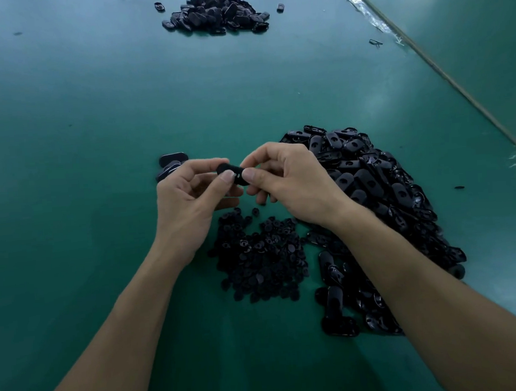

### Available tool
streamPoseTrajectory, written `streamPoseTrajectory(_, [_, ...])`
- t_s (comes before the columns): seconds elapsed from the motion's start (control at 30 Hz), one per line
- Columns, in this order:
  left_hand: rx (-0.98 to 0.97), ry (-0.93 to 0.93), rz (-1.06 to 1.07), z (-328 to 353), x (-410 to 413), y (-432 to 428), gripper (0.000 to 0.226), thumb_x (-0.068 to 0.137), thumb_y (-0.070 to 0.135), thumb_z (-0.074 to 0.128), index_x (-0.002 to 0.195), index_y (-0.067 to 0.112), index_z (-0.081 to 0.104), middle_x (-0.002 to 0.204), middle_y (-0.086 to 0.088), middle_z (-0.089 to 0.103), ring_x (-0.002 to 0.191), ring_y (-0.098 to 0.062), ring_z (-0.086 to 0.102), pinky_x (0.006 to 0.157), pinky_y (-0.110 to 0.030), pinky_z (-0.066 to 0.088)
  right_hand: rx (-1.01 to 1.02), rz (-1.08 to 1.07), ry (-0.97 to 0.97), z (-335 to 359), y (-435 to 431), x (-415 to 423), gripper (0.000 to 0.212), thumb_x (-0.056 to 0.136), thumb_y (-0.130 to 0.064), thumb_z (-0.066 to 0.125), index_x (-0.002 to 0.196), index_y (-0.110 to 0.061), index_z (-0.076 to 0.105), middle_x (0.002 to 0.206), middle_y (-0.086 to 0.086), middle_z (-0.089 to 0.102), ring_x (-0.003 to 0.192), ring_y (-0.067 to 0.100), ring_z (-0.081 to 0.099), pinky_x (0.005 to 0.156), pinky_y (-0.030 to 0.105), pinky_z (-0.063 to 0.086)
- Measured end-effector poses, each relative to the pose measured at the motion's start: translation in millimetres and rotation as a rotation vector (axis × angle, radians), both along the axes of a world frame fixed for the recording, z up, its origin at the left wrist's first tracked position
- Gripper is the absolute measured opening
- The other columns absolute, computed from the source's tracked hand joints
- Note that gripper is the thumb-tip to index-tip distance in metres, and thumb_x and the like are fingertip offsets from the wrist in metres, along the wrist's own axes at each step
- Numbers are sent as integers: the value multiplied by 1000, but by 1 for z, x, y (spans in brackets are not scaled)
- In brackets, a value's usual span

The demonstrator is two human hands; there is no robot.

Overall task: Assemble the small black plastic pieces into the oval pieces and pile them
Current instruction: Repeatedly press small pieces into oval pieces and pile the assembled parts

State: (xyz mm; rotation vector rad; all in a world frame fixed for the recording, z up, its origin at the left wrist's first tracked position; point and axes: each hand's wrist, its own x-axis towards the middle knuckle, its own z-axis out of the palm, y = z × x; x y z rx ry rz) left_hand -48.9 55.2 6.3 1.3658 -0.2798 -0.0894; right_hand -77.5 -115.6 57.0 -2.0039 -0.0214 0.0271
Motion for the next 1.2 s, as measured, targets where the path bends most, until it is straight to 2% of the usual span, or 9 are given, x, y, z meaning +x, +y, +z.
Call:
streamPoseTrajectory(0.1, [-22,30,14,1,0,0,4,94,10,67,95,13,69,78,-4,76,69,-17,74,64,-25,59,-15,-6,-6,0,0,0,6,96,-16,67,99,-21,66,70,-4,71,60,7,68,58,13,47])
streamPoseTrajectory(0.23, [-15,28,31,1,0,0,9,95,7,65,89,12,69,77,-4,75,69,-19,75,65,-25,59,-43,-35,-17,0,0,-1,8,96,-15,65,96,-22,68,74,-4,70,63,6,67,59,13,46])
streamPoseTrajectory(0.43, [-3,7,-13,-1,0,0,16,90,3,71,101,15,69,77,-5,76,70,-18,74,66,-25,59,-78,-17,-22,1,-2,-1,7,96,-14,65,97,-20,69,77,-3,70,66,6,68,61,14,49])
streamPoseTrajectory(0.7, [-27,3,-6,-2,1,-2,24,85,6,76,105,16,66,81,1,76,74,-12,73,69,-21,57,75,24,31,-2,3,-2,9,97,-7,62,94,-15,62,79,4,76,70,17,74,63,23,55])
streamPoseTrajectory(0.77, [-26,9,13,-2,1,-2,22,85,8,76,103,16,67,82,0,76,75,-13,73,70,-23,58,-16,24,29,-1,1,-2,11,97,-8,62,94,-18,66,78,1,76,68,11,73,61,19,53])
streamPoseTrajectory(0.87, [-32,8,41,-4,1,-3,19,93,4,68,107,17,67,85,0,74,83,-19,75,72,-25,60,-348,71,44,-1,-5,-2,11,94,-20,68,103,-17,74,77,-11,70,66,2,68,63,9,50])
streamPoseTrajectory(1.0, [-37,8,72,-2,2,-5,27,100,-1,56,116,18,65,92,-5,65,86,-19,75,72,-27,61,-642,187,142,-3,-1,-7,27,90,-37,71,115,-26,69,90,-5,66,92,13,59,90,37,54])
streamPoseTrajectory(1.1, [-21,-5,69,-2,2,-5,31,101,-2,53,122,18,63,89,5,63,84,-13,71,71,-25,60,-725,266,172,-3,3,-10,31,89,-40,72,117,-29,66,98,-4,61,96,19,61,86,39,54])
streamPoseTrajectory(1.2, [14,-19,80,-3,3,-4,33,100,0,56,125,20,60,83,15,66,82,-11,70,69,-23,57,-738,278,148,-3,6,-11,16,93,-30,67,109,-27,68,97,-4,57,95,22,62,81,38,53])
